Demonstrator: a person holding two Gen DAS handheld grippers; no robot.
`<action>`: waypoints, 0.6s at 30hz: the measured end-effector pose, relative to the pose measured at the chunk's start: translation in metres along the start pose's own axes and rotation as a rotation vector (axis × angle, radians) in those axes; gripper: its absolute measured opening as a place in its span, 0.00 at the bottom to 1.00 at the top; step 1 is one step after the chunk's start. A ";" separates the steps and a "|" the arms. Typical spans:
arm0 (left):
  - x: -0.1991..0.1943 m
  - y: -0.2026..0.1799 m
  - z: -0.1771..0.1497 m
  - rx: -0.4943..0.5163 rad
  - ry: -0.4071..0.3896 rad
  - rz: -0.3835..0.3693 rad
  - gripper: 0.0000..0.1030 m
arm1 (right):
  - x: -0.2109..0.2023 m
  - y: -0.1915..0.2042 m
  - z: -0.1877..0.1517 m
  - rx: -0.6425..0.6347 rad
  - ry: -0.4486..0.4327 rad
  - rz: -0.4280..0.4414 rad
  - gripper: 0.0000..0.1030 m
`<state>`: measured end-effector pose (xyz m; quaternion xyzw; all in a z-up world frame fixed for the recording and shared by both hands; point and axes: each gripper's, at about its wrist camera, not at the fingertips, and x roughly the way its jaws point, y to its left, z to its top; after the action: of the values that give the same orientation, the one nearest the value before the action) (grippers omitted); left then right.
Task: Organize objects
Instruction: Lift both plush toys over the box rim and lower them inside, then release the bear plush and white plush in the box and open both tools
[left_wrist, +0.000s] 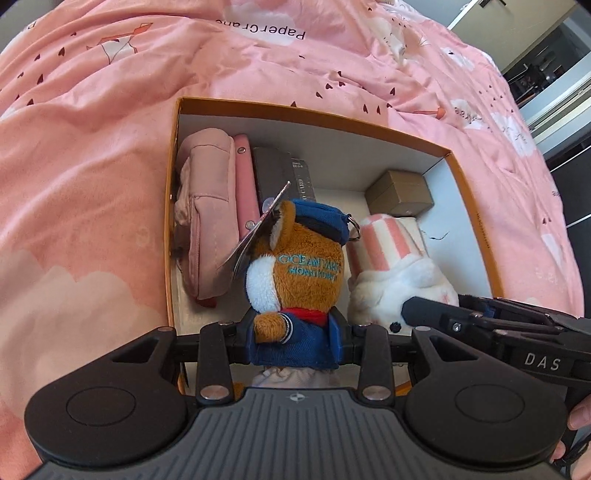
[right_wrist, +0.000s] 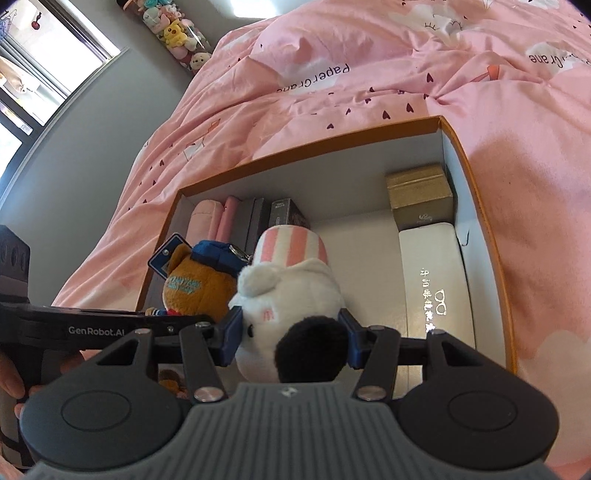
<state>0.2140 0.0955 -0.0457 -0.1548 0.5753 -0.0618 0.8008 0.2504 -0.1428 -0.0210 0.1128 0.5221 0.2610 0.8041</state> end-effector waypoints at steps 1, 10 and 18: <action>0.000 -0.002 -0.001 0.012 0.004 0.013 0.41 | 0.003 0.000 0.000 0.000 0.012 -0.003 0.54; 0.000 -0.019 -0.008 0.119 -0.011 0.017 0.49 | 0.008 -0.004 0.002 -0.018 0.053 -0.033 0.55; -0.013 -0.013 -0.011 0.123 -0.042 -0.026 0.56 | 0.011 -0.009 0.001 -0.027 0.088 -0.061 0.55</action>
<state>0.2004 0.0852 -0.0330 -0.1138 0.5515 -0.1042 0.8198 0.2570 -0.1439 -0.0333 0.0742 0.5565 0.2482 0.7895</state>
